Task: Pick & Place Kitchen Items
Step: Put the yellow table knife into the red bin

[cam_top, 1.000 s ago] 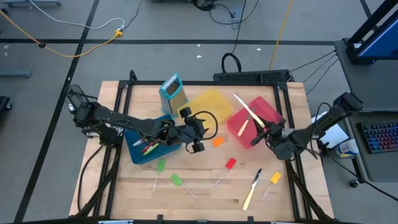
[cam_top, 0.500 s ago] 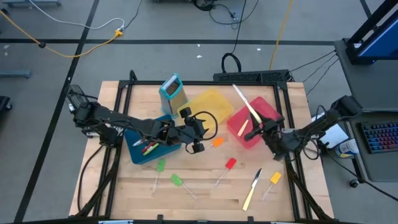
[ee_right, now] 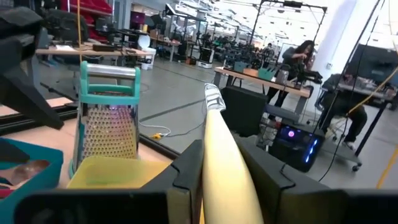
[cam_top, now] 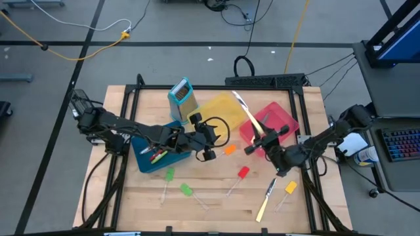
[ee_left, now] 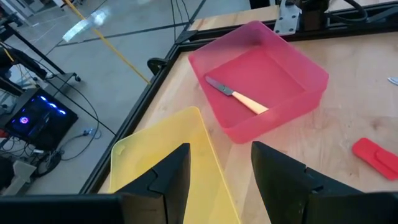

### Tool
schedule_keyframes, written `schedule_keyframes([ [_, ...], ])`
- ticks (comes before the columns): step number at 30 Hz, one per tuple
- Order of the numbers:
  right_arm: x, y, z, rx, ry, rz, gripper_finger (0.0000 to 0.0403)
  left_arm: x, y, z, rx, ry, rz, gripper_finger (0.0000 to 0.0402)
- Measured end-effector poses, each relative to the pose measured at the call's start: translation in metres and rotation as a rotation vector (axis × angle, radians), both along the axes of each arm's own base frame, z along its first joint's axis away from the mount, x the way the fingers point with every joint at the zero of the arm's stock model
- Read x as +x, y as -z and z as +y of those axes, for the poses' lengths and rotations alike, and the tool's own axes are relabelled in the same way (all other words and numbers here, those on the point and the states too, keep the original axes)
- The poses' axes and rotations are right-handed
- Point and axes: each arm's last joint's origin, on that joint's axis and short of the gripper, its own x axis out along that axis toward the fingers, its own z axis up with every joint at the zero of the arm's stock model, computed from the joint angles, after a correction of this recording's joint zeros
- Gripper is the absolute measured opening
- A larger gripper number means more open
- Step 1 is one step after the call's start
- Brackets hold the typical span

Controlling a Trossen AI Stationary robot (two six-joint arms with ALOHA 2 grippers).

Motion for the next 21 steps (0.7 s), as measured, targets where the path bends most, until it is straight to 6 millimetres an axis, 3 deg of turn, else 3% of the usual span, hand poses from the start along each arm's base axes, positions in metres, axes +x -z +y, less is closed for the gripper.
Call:
schedule_keyframes([
  [7,-0.009,0.043,-0.012,0.045,0.026,-0.085,0.0077,0.0,0.001,0.0,0.002,0.0,0.009,0.0175],
  [21,-0.058,0.112,-0.04,0.158,0.039,-0.299,0.0077,-0.002,0.003,0.0,-0.018,-0.011,0.022,0.0175],
])
